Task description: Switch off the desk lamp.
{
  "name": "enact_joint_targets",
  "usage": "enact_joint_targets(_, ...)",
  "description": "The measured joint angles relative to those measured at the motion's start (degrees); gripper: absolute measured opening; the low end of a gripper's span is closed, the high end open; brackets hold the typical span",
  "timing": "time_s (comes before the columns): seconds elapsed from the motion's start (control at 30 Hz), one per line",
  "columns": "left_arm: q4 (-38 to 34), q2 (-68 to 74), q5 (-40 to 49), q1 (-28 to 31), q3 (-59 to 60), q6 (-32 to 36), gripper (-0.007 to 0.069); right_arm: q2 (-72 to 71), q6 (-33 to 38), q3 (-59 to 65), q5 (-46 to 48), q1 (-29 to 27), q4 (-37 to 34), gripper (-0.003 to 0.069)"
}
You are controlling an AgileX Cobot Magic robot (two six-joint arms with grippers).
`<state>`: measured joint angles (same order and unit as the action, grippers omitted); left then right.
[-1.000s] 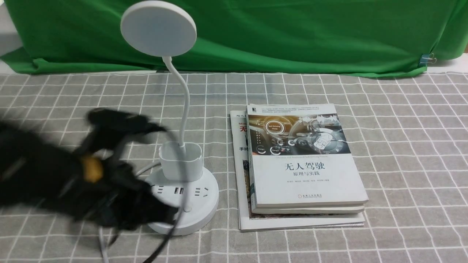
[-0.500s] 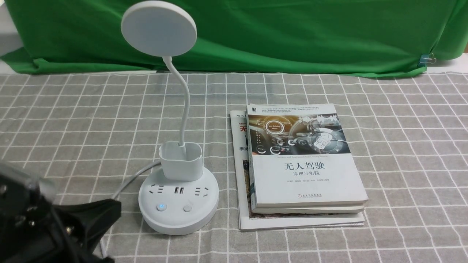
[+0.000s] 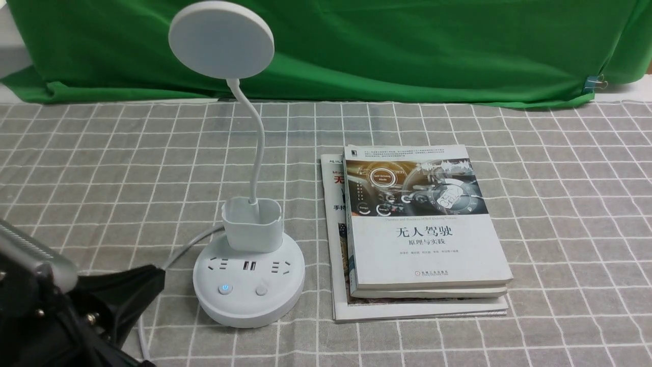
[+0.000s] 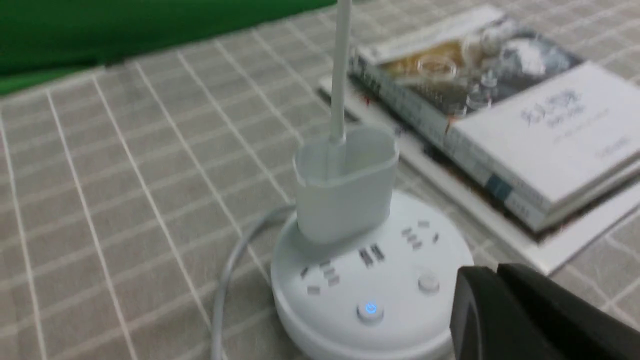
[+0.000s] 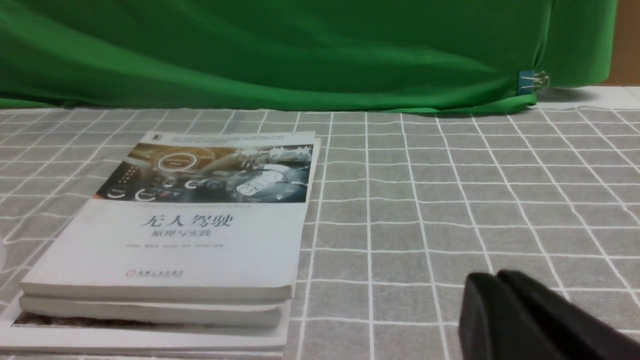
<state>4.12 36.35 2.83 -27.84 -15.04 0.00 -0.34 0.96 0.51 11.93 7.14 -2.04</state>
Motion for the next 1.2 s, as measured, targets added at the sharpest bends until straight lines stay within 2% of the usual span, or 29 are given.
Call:
enact_joint_targets(0.07, 0.64, -1.73, -0.53, 0.85, 0.00, 0.84, 0.0019, 0.00, 0.00, 0.00, 0.00, 0.00, 0.00, 0.0036)
enact_joint_targets(0.23, -1.10, -10.69, -2.05, 9.36, 1.70, 4.52, 0.0017, 0.00, 0.00, 0.00, 0.00, 0.00, 0.00, 0.0036)
enact_joint_targets(0.4, -4.81, -22.49, -8.56, 19.85, 9.01, 8.89, 0.0017, 0.00, 0.00, 0.00, 0.00, 0.00, 0.00, 0.0036)
enact_joint_targets(0.5, -7.05, -28.31, -10.55, 23.36, 13.46, 9.56, 0.0017, 0.00, 0.00, 0.00, 0.00, 0.00, 0.00, 0.0036)
enact_joint_targets(0.63, -9.65, -33.93, -5.70, 24.67, 15.22, 9.62, 0.0017, 0.00, 0.00, 0.00, 0.00, 0.00, 0.00, 0.0036)
enact_joint_targets(0.83, -11.02, -36.35, 10.78, 24.84, 15.52, 9.62, 0.0017, 0.00, 0.00, 0.00, 0.00, 0.00, 0.00, 0.0036)
enact_joint_targets(1.2, -7.93, -36.47, 10.96, 24.84, 15.52, 9.62, 0.0019, 0.00, 0.00, 0.00, 0.00, 0.00, 0.00, 0.0036)
